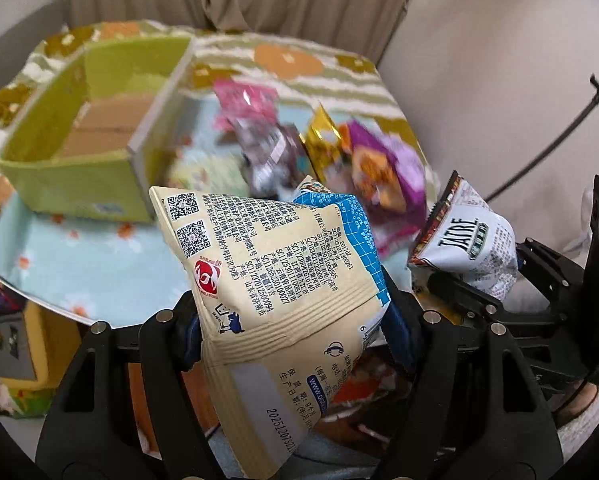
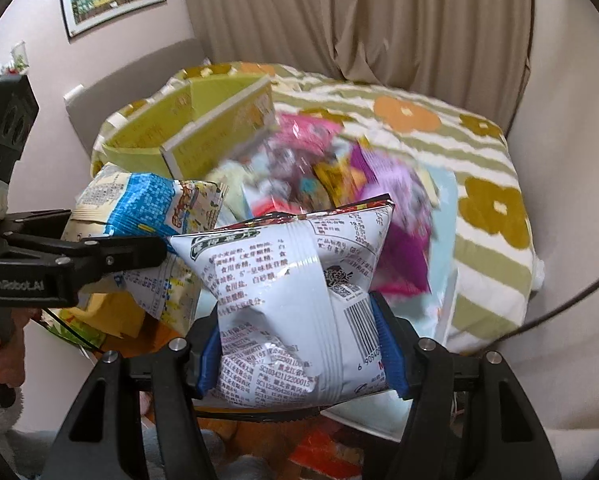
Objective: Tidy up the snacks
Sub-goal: 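Carry both bags over the yellow box and open both grippers to drop them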
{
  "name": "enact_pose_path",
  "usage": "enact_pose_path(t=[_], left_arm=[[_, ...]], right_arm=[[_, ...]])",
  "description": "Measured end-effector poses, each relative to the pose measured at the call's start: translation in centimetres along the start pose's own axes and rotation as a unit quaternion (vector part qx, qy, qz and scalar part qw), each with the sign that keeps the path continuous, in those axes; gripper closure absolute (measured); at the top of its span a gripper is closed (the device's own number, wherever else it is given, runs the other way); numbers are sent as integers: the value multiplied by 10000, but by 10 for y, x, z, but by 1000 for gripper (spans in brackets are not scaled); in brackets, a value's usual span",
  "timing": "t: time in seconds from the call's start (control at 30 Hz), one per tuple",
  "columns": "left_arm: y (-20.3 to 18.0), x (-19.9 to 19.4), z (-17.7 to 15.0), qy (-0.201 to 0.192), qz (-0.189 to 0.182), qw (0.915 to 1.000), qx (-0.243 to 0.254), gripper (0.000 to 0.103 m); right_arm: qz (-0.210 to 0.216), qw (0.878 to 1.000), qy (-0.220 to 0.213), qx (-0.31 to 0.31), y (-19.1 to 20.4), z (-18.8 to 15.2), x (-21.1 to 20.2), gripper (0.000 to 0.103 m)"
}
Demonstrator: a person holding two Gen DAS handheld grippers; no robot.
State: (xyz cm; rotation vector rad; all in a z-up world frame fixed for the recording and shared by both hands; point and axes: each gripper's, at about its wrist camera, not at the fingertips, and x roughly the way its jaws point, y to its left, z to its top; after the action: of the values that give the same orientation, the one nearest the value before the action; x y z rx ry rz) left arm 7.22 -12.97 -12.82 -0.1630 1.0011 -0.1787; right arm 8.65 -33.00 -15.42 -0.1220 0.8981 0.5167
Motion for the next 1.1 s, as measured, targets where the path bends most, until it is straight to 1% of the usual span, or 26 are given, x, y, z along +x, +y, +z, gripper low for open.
enact_pose_path(t=[0.17,0.3,0.47,0.6,0.7,0.77,0.9,1.0,1.1], left_arm=[[37,-28,25,-386,240,9990,-44,35],[79,-37,58,-647,384,9971,-90,35],[135,-43,102,-849,440,9954,-101,35],[180,-41,146,-883,458,9950,-85,35],[214,-24,184,-807,439,9958,-45,35],[233,-15,203,-746,419,9963,6,35],[269,21,239,-502,374,9979,138,35],[286,51,257,-309,348,9986,243,35],[297,84,266,-84,323,9990,295,35]], right_arm=[[163,9993,-308,-164,19,44,-4,43],[240,9980,-535,-230,43,89,2,43],[132,9965,-780,-273,75,147,24,43],[65,9964,-825,-174,101,196,54,43],[-13,9969,-781,-50,116,227,76,43],[-52,9973,-731,108,122,243,89,43],[-149,9970,-594,471,130,275,122,43],[-276,9963,-441,689,135,294,148,43],[-392,9953,-294,841,135,305,174,43]])
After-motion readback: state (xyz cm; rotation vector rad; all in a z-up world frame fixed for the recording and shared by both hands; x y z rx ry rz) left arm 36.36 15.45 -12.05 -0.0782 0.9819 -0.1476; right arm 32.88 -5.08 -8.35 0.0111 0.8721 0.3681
